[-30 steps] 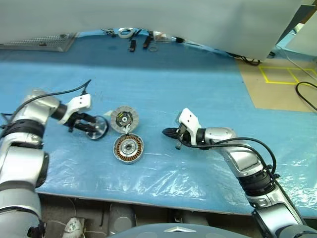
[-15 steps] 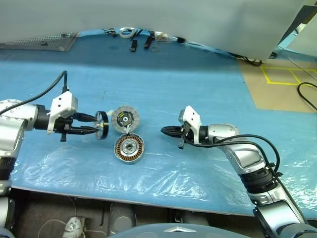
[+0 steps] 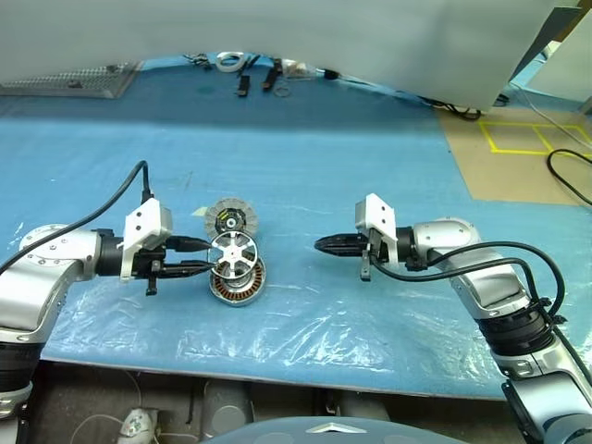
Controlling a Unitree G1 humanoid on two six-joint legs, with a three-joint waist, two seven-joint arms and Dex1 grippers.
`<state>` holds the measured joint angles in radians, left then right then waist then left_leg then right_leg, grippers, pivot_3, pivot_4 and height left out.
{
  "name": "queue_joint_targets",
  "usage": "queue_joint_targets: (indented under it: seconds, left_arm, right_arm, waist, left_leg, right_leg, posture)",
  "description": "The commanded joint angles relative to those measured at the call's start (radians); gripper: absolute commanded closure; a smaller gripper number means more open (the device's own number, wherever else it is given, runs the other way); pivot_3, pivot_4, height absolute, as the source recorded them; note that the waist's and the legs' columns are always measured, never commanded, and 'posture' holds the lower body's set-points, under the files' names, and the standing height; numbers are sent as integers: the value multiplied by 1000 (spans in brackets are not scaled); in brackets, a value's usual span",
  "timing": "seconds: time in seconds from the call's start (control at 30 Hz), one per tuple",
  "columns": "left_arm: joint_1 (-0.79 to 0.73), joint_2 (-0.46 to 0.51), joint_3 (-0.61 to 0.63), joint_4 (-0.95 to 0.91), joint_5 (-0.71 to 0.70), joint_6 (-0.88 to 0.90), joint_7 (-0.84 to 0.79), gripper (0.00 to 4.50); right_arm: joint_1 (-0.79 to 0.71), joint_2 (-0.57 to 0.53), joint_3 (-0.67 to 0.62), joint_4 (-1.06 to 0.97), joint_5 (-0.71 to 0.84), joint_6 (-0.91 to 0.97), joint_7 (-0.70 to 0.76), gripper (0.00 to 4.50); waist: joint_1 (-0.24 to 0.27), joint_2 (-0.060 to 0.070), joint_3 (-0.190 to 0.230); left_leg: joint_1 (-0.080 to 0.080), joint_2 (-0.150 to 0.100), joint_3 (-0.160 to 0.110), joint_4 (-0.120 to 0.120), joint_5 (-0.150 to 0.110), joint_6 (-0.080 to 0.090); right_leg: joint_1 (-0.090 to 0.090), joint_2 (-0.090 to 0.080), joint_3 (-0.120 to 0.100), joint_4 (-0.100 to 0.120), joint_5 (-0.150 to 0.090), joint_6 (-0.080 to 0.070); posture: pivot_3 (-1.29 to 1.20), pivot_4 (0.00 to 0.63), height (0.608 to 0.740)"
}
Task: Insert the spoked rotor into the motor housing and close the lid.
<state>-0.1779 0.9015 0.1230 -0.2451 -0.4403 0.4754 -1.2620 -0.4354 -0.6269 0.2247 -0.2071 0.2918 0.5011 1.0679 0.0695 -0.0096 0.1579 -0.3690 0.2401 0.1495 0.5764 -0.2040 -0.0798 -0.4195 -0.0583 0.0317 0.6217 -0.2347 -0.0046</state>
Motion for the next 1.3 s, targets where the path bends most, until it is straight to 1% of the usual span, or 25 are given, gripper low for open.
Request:
queue_joint_targets:
  seconds: [0.03, 0.13, 0.27, 0.37, 0.43, 0.5, 0.57, 0.67, 0.8, 0.87, 0.9, 1.0, 1.1, 1.13, 1.2, 1.3]
  left_arm:
    - [-17, 36, 28, -25, -31, 17, -3, 2660]
    - [-64, 84, -2, -13, -22, 47, -24, 2660]
    - [-246, 118, -97, 15, -6, 100, -66, 2660]
    - [-394, 110, -203, 45, 27, 118, -118, 2030]
    - [-471, 112, -274, 48, 31, 154, -170, 1383]
    - [-521, 124, -361, 52, 99, 132, -209, 650]
    - [-580, 113, -444, 68, 167, 148, -219, 45]
    - [-651, 77, -503, 72, 205, 202, -210, 45]
    - [-684, 57, -541, 32, 240, 290, -176, 45]
    - [-649, 80, -538, -1, 267, 241, -173, 45]
    - [-624, 97, -533, -2, 290, 172, -173, 45]
    - [-556, 124, -491, 60, 333, -139, -189, 45]
    - [-541, 96, -451, 143, 325, -371, -197, 45]
    - [-543, 99, -454, 170, 338, -438, -211, 45]
    - [-550, 97, -461, 216, 361, -518, -224, 45]
    - [-571, 67, -471, 248, 358, -563, -252, 45]
  right_arm:
    - [-17, 2, 0, 10, -10, -31, 1, 4500]
    - [-14, 8, 9, 19, -19, -38, -3, 4500]
    - [-7, 21, 18, 33, -38, -41, -20, 4500]
    - [2, 30, 29, 38, -47, -44, -25, 4500]
    - [5, 36, 35, 41, -54, -46, -29, 4500]
    - [9, 43, 43, 46, -63, -51, -35, 4500]
    - [18, 53, 52, 43, -71, -51, -47, 4500]
    - [37, 67, 68, 29, -85, -51, -67, 4500]
    - [56, 77, 77, 12, -96, -44, -87, 4500]
    - [67, 74, 74, 6, -94, -41, -90, 4500]
    - [72, 71, 74, 6, -96, -42, -91, 4500]
    - [78, 67, 73, 10, -98, -44, -92, 4500]
    - [80, 66, 76, 13, -105, -46, -94, 4500]
    - [81, 66, 79, 16, -109, -48, -96, 4500]
    - [82, 68, 81, 17, -114, -48, -98, 4500]
    - [91, 69, 86, 9, -120, -47, -101, 4500]
  waist:
    - [0, 0, 0]
    - [0, 0, 0]
    - [7, 0, 0]
    - [7, 0, 0]
    - [5, 0, 0]
    - [1, 0, 0]
    - [-1, 0, 0]
    - [1, 0, 0]
    - [2, 0, 0]
    - [1, 0, 0]
    - [-1, 0, 0]
    - [0, 0, 0]
    - [5, 0, 0]
    - [9, 0, 0]
    - [12, 0, 0]
    - [14, 0, 0]
  left_leg:
    - [0, 0, 0, 0, 0, 0]
    - [0, 0, 0, 0, 0, 0]
    - [0, 0, 0, 1, 0, 0]
    - [0, -1, 0, 2, 0, 0]
    - [0, -1, 0, 2, 0, 0]
    - [0, -1, 0, 2, 0, 0]
    - [0, -1, 0, 1, 0, 0]
    - [0, 0, 0, 1, 0, 0]
    - [-1, -1, 0, 2, 0, 0]
    - [-1, -1, 0, 2, 0, 0]
    - [-1, -1, 0, 2, 0, 0]
    - [0, 0, 0, 1, 0, 0]
    - [-1, 0, 0, 2, 0, 0]
    - [-1, 0, 0, 3, 0, 0]
    - [-1, -1, 0, 4, 0, 0]
    - [0, 0, 0, 4, 0, 0]
  right_leg:
    - [0, 0, 0, 0, 0, 0]
    - [0, 0, 0, 0, 0, 0]
    - [0, 0, 0, 1, 0, 0]
    - [1, -1, 0, 2, 0, 0]
    - [1, -1, 0, 2, 0, 0]
    - [0, 0, 1, 1, 0, 0]
    - [0, 0, 1, 1, 0, 0]
    - [0, 0, 0, 1, 0, 0]
    - [0, -1, 0, 2, 0, 0]
    - [0, -1, 0, 1, 0, 0]
    - [0, 0, 0, 1, 0, 0]
    - [0, 0, 0, 1, 0, 0]
    - [0, 0, 0, 1, 0, 0]
    - [1, -1, -1, 2, 0, 0]
    - [1, -1, 0, 2, 0, 0]
    - [1, -1, 0, 3, 0, 0]
  posture:
    - [0, 150, 740]
    - [0, 150, 740]
    - [0, 150, 740]
    - [0, 150, 740]
    - [0, 150, 740]
    - [0, 150, 740]
    - [0, 150, 740]
    - [0, 150, 740]
    - [0, 150, 740]
    - [0, 150, 740]
    - [0, 150, 740]
    - [0, 150, 740]
    - [0, 150, 740]
    - [0, 150, 740]
    - [0, 150, 740]
    - [0, 150, 740]
